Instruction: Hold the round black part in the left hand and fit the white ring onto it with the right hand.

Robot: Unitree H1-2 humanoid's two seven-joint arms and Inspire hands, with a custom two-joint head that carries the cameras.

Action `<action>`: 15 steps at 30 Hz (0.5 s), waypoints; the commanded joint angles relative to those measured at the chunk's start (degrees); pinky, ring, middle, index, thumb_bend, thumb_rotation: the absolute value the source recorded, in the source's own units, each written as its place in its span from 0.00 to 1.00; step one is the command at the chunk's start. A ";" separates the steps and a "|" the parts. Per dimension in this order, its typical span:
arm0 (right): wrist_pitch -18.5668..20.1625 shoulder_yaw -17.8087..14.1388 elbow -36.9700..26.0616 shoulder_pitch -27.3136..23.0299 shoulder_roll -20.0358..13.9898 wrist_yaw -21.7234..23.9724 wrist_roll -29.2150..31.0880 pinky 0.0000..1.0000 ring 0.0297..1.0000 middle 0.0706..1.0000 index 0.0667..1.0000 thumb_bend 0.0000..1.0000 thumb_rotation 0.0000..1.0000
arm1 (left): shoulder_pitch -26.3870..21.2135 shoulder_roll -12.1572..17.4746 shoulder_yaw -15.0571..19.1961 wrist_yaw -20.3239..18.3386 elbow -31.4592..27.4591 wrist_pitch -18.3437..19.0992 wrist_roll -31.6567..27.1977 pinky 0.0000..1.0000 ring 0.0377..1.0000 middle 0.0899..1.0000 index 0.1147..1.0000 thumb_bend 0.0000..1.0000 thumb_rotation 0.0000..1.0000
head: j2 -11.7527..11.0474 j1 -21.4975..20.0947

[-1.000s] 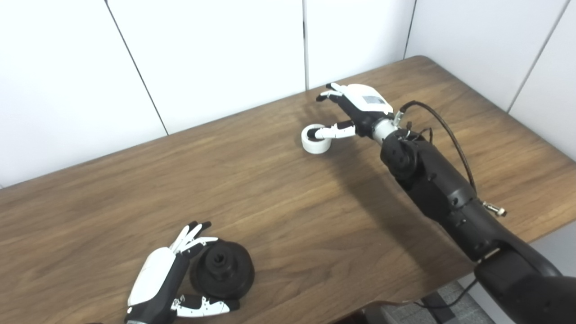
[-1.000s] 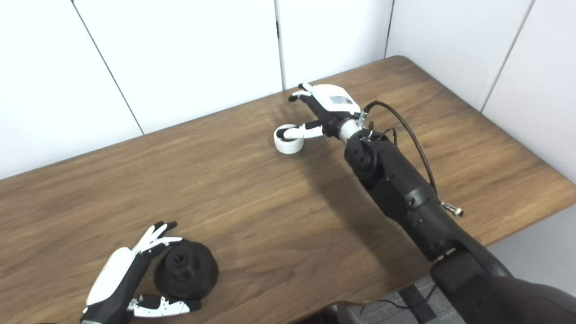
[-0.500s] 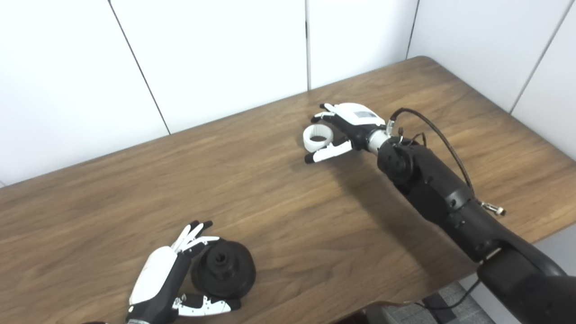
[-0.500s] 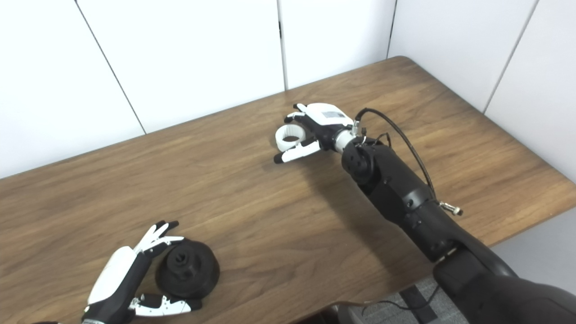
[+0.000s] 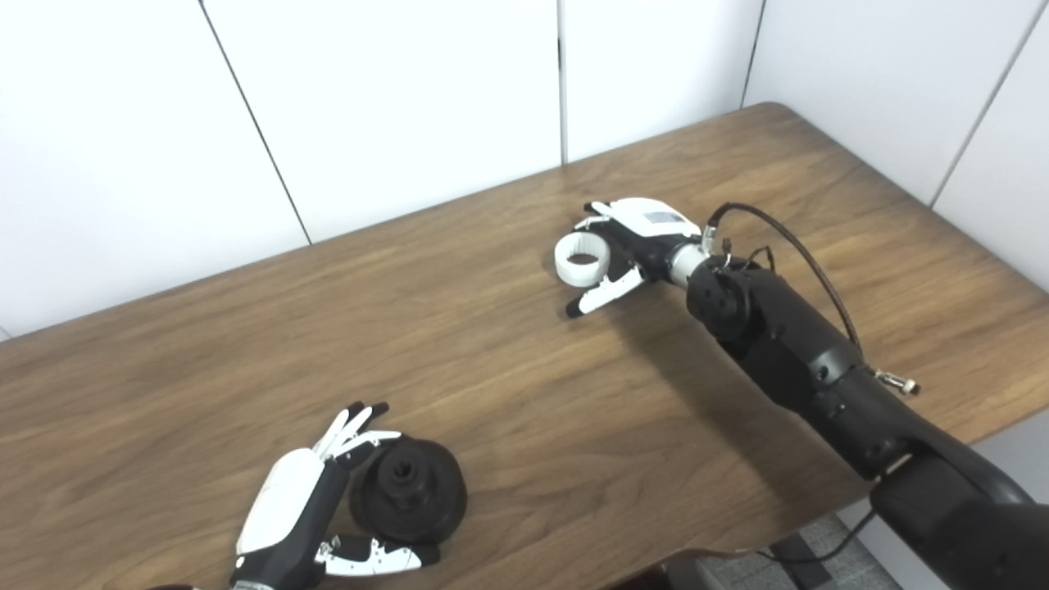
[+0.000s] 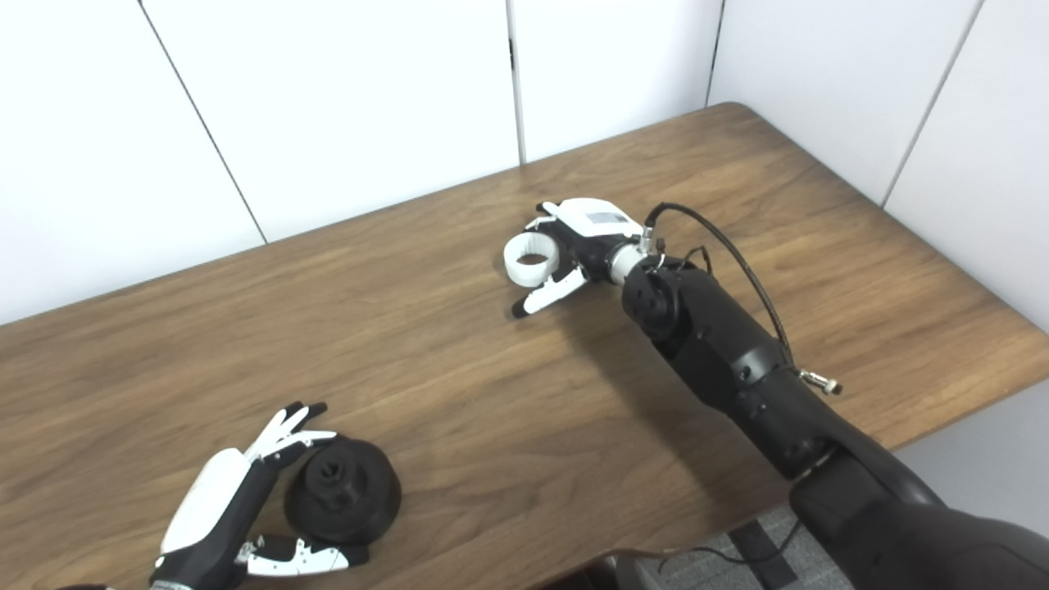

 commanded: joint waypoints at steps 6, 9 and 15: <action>0.68 -0.39 0.97 -2.87 0.15 -4.97 -2.23 0.96 0.99 0.96 0.78 0.85 0.50 | 0.22 1.01 0.25 -0.93 -0.84 0.13 -0.40 0.94 1.00 0.96 0.66 0.97 0.28 | 0.10 -0.03; 0.56 -0.60 2.18 -3.01 0.52 -7.04 -2.30 0.95 0.97 0.94 0.77 0.83 0.48 | 0.29 1.09 0.32 -0.99 -0.88 0.14 -0.50 0.94 1.00 0.95 0.66 0.97 0.28 | 0.13 -0.05; 0.43 -0.74 3.47 -3.08 0.74 -9.52 -1.90 0.95 0.97 0.94 0.75 0.81 0.48 | 0.30 1.20 0.45 -0.99 -0.90 -0.03 -0.63 0.94 1.00 0.95 0.66 0.97 0.28 | 0.16 -0.03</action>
